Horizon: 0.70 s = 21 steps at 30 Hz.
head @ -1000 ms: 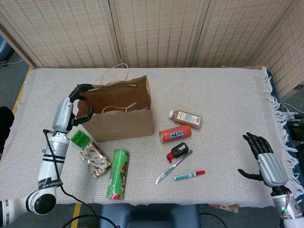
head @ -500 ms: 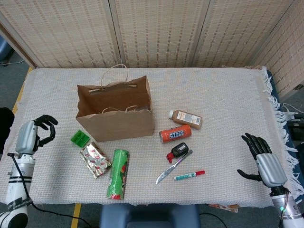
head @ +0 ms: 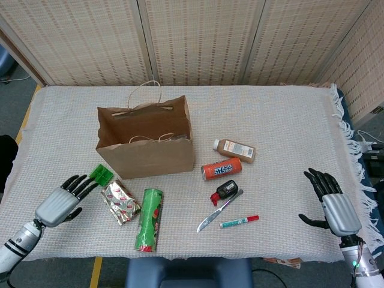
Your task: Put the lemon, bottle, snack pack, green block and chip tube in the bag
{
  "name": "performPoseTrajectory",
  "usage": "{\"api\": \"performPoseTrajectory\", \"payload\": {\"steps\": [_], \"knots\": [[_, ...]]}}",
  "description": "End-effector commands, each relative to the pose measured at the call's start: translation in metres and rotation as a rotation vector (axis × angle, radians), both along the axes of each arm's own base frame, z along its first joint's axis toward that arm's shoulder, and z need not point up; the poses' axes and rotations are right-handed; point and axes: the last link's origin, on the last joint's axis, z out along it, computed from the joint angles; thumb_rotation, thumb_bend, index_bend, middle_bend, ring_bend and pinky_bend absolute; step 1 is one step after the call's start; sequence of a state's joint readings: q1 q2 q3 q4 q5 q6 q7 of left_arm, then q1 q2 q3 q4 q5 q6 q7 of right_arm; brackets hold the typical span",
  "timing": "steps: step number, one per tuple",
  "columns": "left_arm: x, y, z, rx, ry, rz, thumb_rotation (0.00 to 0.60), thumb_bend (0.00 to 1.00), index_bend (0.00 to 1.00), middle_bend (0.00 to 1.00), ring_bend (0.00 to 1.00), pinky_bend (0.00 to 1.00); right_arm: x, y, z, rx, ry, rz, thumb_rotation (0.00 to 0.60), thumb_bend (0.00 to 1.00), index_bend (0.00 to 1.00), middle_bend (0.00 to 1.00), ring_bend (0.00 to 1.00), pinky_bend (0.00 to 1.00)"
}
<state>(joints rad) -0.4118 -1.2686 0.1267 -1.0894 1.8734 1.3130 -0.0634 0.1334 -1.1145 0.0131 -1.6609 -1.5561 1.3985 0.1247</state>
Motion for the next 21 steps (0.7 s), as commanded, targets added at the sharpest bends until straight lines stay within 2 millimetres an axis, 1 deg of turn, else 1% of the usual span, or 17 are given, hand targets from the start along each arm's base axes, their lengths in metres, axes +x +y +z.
{"api": "performPoseTrajectory", "payload": {"steps": [1,4,8,16,21], "knots": [[0.001,-0.006,-0.021,-0.073,0.086,-0.121,0.6,0.36,0.0,0.0,0.0,0.1,0.0,0.0,0.0,0.001,0.0,-0.001,0.6,0.03,0.0,0.0,0.0,0.0],[0.005,-0.009,-0.033,-0.103,0.106,-0.17,0.6,0.36,0.0,0.0,0.0,0.1,0.0,0.0,0.0,0.002,-0.001,0.0,0.6,0.03,0.0,0.0,0.0,0.0],[0.011,-0.008,-0.042,-0.108,0.093,-0.19,0.6,0.36,0.0,0.0,0.0,0.1,0.0,0.0,0.0,0.004,-0.003,-0.001,0.6,0.03,0.0,0.0,0.0,0.0],[0.04,0.013,-0.06,-0.092,0.067,-0.258,0.6,0.36,0.0,0.0,0.0,0.1,0.0,0.0,0.0,0.011,-0.006,-0.004,0.6,0.03,0.0,0.0,0.0,0.0],[0.049,0.025,-0.076,-0.116,0.125,-0.296,0.6,0.36,0.0,0.0,0.0,0.1,0.0,0.0,0.0,0.012,-0.01,-0.009,0.6,0.03,0.0,0.0,0.0,0.0]]}}
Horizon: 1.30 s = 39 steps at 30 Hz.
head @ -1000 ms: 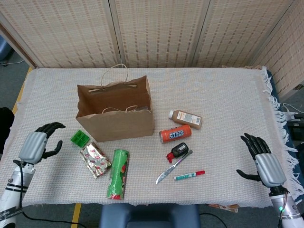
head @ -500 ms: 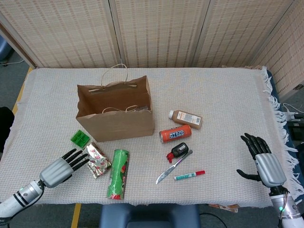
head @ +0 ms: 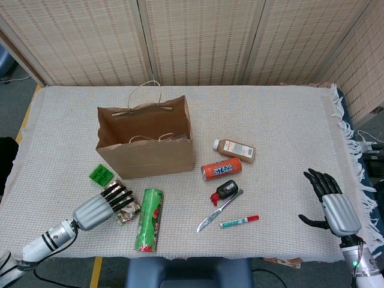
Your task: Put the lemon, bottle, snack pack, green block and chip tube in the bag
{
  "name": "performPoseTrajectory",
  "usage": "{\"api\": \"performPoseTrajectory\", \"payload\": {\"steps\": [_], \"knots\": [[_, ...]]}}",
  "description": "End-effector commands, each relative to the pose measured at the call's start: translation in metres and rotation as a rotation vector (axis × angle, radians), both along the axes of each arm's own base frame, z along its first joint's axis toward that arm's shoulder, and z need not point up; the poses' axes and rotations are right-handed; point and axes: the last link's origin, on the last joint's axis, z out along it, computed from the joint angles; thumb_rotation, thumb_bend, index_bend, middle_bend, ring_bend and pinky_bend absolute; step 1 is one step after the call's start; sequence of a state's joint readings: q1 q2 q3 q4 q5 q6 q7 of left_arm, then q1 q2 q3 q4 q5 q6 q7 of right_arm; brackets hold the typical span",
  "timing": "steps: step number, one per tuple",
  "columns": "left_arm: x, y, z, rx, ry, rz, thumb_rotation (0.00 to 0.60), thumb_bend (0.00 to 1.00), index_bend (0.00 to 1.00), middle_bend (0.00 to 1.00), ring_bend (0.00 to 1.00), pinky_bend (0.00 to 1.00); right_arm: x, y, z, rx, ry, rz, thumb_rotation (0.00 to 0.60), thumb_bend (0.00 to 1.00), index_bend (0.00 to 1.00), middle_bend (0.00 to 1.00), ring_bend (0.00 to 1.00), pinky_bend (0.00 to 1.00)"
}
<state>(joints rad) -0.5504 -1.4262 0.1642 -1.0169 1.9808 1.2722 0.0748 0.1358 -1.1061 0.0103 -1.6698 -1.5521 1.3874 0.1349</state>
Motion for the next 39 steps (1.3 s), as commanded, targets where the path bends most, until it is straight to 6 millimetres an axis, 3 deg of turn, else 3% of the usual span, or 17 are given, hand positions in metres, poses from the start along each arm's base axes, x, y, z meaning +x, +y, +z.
{"api": "performPoseTrajectory", "payload": {"steps": [1,13,19,22,24,27,30,39], "knots": [[0.006,0.009,-0.013,-0.013,0.048,-0.036,0.6,0.36,0.0,0.0,0.0,0.1,0.0,0.0,0.0,0.0,-0.001,-0.001,0.6,0.03,0.0,0.0,0.0,0.0],[0.02,0.034,-0.041,-0.016,0.114,-0.058,0.6,0.37,0.0,0.0,0.0,0.1,0.0,0.0,0.0,0.011,-0.009,-0.011,0.6,0.03,0.0,0.0,0.0,0.0],[0.011,0.043,-0.044,0.009,0.145,-0.016,0.6,0.41,0.1,0.02,0.06,0.19,0.0,0.0,0.0,0.02,-0.015,-0.015,0.6,0.03,0.0,0.0,0.0,0.0],[0.007,0.045,-0.044,0.026,0.139,0.005,0.6,0.49,0.24,0.15,0.18,0.32,0.0,0.001,0.0,0.02,-0.014,-0.014,0.6,0.03,0.0,0.0,0.0,0.0],[0.006,0.044,-0.042,0.036,0.131,0.007,0.6,0.57,0.44,0.35,0.35,0.49,0.0,0.001,0.0,0.019,-0.014,-0.014,0.6,0.03,0.0,0.0,0.0,0.0],[0.004,0.043,-0.036,0.051,0.1,0.012,0.6,0.63,0.62,0.58,0.55,0.64,0.0,0.001,0.0,0.018,-0.015,-0.015,0.6,0.03,0.0,0.0,0.0,0.0],[0.003,0.04,-0.024,0.077,0.045,0.043,0.6,0.65,0.68,0.65,0.61,0.68,0.0,0.001,0.0,0.017,-0.014,-0.015,0.6,0.03,0.0,0.0,0.0,0.0],[0.007,0.019,0.034,0.254,-0.245,0.161,0.6,0.66,0.69,0.67,0.62,0.69,0.0,0.001,-0.001,0.019,-0.012,-0.012,0.6,0.03,0.0,0.0,0.0,0.0]]}}
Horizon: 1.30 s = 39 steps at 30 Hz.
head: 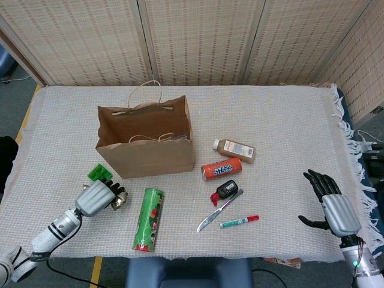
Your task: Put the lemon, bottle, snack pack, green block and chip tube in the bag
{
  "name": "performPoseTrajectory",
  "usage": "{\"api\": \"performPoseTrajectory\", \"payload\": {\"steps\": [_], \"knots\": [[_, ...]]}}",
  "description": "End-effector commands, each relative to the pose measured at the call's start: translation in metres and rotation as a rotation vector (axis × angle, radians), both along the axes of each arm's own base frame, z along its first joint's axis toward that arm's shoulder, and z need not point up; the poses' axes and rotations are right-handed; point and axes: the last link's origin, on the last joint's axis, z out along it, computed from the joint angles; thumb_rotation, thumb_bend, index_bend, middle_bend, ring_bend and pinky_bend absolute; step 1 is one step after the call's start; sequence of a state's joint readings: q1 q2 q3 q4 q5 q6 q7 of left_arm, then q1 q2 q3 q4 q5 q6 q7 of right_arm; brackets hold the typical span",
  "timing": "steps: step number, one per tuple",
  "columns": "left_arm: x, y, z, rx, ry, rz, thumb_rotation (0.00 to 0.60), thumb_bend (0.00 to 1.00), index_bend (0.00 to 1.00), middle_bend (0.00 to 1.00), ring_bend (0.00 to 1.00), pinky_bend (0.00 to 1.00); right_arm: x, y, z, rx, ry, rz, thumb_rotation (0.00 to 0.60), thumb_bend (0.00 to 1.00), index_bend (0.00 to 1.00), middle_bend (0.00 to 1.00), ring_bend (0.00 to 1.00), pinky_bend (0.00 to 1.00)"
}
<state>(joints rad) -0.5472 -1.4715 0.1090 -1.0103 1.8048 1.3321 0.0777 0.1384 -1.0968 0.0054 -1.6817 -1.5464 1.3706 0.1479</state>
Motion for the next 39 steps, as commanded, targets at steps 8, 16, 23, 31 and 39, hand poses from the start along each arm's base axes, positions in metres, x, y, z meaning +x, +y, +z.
{"api": "performPoseTrajectory", "payload": {"steps": [8,16,23,31,39], "knots": [[0.009,0.021,0.073,0.368,-0.467,0.256,0.6,0.66,0.71,0.68,0.63,0.68,0.0,-0.001,-0.001,-0.003,0.002,0.004,0.6,0.03,0.0,0.0,0.0,0.0],[0.075,0.045,0.1,0.384,-1.138,0.468,0.6,0.66,0.7,0.68,0.63,0.67,0.0,-0.001,-0.002,-0.002,0.004,0.003,0.6,0.03,0.0,0.0,0.0,0.0],[0.134,0.066,0.112,0.305,-1.339,0.491,0.6,0.66,0.7,0.68,0.63,0.67,0.0,-0.001,-0.001,-0.001,-0.005,0.002,0.6,0.03,0.0,0.0,0.0,0.0],[0.19,0.087,0.093,0.193,-1.305,0.46,0.6,0.66,0.7,0.68,0.63,0.67,0.001,-0.002,-0.001,0.004,-0.019,-0.003,0.6,0.03,0.0,0.0,0.0,0.0],[0.234,0.108,0.068,0.118,-1.238,0.399,0.6,0.66,0.7,0.68,0.63,0.67,0.002,-0.002,-0.002,0.02,-0.031,-0.003,0.6,0.03,0.0,0.0,0.0,0.0]]}}
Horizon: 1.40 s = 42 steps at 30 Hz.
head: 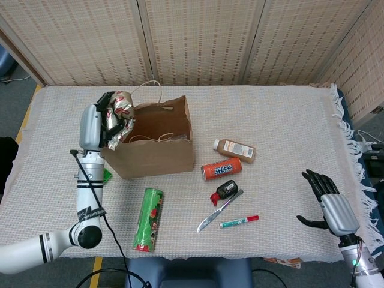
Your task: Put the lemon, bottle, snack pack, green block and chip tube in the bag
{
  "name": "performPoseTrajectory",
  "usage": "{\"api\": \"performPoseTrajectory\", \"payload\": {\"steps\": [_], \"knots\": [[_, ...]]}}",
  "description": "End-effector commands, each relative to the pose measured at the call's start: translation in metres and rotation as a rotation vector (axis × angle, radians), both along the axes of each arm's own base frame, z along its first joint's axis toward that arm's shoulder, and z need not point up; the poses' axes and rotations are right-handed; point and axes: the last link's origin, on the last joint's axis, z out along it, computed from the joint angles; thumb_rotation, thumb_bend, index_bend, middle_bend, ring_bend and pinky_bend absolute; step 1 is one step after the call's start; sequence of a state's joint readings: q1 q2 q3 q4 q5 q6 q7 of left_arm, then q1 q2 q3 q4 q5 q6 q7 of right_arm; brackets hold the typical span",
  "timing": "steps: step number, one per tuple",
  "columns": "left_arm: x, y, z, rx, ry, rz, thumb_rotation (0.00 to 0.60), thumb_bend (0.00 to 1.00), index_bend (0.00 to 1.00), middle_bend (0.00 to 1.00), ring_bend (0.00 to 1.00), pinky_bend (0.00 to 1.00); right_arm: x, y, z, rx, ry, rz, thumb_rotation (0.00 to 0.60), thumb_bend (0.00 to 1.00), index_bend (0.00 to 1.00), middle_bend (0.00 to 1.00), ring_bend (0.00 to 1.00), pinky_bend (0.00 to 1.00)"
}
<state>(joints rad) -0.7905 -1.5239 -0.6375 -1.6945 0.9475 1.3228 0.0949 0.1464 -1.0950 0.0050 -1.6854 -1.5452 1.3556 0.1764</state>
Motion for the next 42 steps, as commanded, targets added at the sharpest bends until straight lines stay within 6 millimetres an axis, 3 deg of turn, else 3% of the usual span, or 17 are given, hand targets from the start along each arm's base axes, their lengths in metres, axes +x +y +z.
{"api": "performPoseTrajectory", "payload": {"steps": [1,6,9,12,16,21,30,33,36,42], "knots": [[0.021,0.011,-0.015,-0.028,0.011,-0.026,0.6,0.66,0.7,0.68,0.63,0.67,0.001,0.0,-0.001,0.007,-0.001,0.002,0.6,0.03,0.0,0.0,0.0,0.0],[0.031,0.021,-0.04,-0.054,0.098,-0.023,0.6,0.65,0.69,0.67,0.62,0.67,0.0,-0.001,0.0,0.005,-0.002,-0.005,0.6,0.03,0.0,0.0,0.0,0.0],[0.034,0.025,-0.055,-0.101,0.145,-0.035,0.6,0.62,0.63,0.6,0.55,0.65,0.0,-0.001,0.0,0.006,-0.001,-0.006,0.6,0.03,0.0,0.0,0.0,0.0],[0.033,0.028,-0.064,-0.134,0.204,-0.04,0.6,0.49,0.45,0.37,0.34,0.49,0.0,0.0,0.0,0.01,0.004,-0.006,0.6,0.03,0.0,0.0,0.0,0.0],[0.034,0.028,-0.067,-0.15,0.241,-0.048,0.6,0.4,0.23,0.13,0.11,0.26,0.0,0.0,0.0,0.012,0.004,-0.007,0.6,0.03,0.0,0.0,0.0,0.0],[0.033,0.028,-0.063,-0.154,0.245,-0.058,0.6,0.39,0.12,0.0,0.02,0.19,0.0,0.0,0.0,0.012,0.005,-0.007,0.6,0.03,0.0,0.0,0.0,0.0],[0.026,0.016,-0.047,-0.132,0.187,-0.063,0.6,0.4,0.12,0.01,0.04,0.19,0.0,0.0,0.001,0.002,0.007,-0.007,0.6,0.03,0.0,0.0,0.0,0.0],[0.015,0.005,-0.032,-0.096,0.131,-0.048,0.6,0.49,0.23,0.13,0.14,0.31,-0.001,0.0,0.002,-0.003,0.006,-0.009,0.6,0.03,0.0,0.0,0.0,0.0],[-0.004,-0.01,-0.012,-0.059,0.082,-0.033,0.6,0.52,0.3,0.26,0.25,0.42,-0.001,0.001,0.002,-0.003,0.006,-0.008,0.6,0.03,0.0,0.0,0.0,0.0],[-0.053,-0.04,0.029,0.014,0.029,0.012,0.6,0.56,0.49,0.45,0.42,0.53,0.0,0.001,0.001,-0.001,0.011,-0.004,0.6,0.03,0.0,0.0,0.0,0.0]]}}
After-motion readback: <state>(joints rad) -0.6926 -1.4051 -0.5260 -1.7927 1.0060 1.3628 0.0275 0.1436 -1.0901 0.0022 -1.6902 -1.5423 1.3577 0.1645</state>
